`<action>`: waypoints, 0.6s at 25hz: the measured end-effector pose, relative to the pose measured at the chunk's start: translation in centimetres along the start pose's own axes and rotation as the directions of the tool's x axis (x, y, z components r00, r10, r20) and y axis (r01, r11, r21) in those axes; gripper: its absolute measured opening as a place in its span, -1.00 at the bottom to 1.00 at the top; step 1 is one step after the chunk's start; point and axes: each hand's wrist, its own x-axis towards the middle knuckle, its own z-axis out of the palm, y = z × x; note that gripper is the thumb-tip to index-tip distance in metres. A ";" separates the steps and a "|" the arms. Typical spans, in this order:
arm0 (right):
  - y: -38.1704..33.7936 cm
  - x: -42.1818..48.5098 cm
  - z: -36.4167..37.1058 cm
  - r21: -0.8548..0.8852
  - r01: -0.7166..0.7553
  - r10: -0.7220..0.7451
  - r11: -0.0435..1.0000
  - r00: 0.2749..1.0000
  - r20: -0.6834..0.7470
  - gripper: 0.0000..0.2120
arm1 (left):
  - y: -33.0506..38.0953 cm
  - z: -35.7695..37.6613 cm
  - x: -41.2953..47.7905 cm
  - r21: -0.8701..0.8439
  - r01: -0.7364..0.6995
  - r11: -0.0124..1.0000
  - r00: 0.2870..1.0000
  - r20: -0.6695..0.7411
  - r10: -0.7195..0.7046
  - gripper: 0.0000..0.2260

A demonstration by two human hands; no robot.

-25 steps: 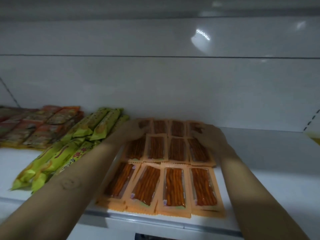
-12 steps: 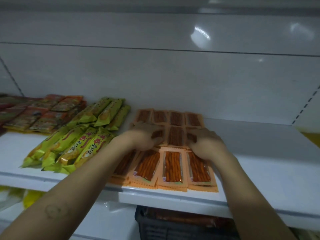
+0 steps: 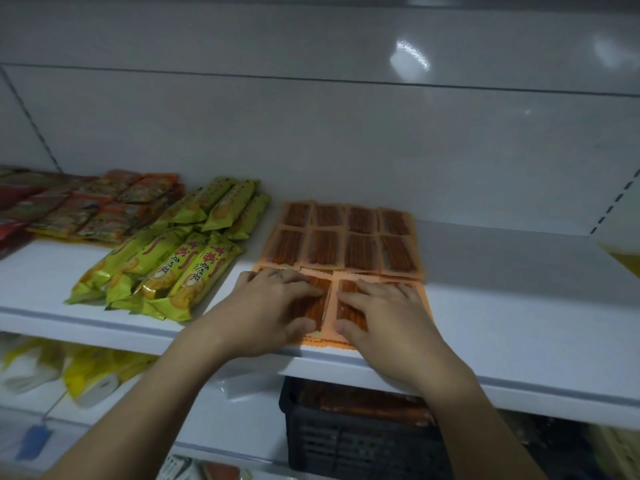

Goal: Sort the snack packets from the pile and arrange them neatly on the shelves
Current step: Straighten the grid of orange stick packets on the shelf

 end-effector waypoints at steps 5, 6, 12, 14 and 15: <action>0.2 -0.4 0.2 0.018 0.009 -0.008 1.000 1.000 -0.023 -0.49 | 0.6 1.0 -0.4 -0.009 0.025 1.000 0.997 -0.079 -0.025 -0.50; 0.3 -0.6 0.1 0.037 0.006 -0.003 0.999 0.998 -0.056 -0.49 | 0.3 0.9 -0.6 -0.027 0.037 0.999 0.996 -0.078 -0.039 -0.48; 2.5 -2.6 0.4 0.083 -0.118 0.131 0.990 0.976 -0.174 -0.54 | -1.1 1.4 -3.0 -0.004 0.163 0.987 0.978 -0.132 -0.162 -0.22; 2.6 -2.9 1.0 0.107 -0.152 0.164 0.983 0.979 -0.120 -0.54 | -1.2 2.1 -3.1 0.000 0.164 0.986 0.977 -0.135 -0.163 -0.22; 2.6 -3.1 1.2 0.133 -0.147 0.163 0.980 0.979 -0.124 -0.54 | -1.3 2.4 -3.1 0.000 0.162 0.987 0.977 -0.143 -0.160 -0.22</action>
